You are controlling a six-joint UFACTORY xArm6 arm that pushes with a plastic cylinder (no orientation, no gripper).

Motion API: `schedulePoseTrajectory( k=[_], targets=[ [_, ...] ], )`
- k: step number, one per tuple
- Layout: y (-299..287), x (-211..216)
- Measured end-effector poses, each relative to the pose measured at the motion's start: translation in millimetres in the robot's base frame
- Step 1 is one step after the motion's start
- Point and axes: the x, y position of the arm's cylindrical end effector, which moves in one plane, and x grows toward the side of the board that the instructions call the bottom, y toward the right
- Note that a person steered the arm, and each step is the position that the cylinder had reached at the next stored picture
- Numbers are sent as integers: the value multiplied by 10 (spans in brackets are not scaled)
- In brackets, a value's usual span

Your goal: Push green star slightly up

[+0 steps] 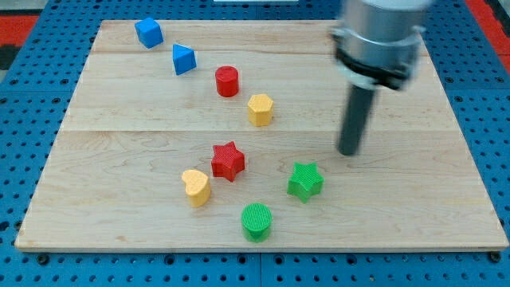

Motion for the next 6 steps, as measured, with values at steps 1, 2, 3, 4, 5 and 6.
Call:
schedulePoseTrajectory(
  k=[1,2,3,4,5,6],
  targets=[
    [73,657],
    [-350,985],
    [-716,824],
    [-973,625],
    [-1006,428],
    [-990,439]
  ],
)
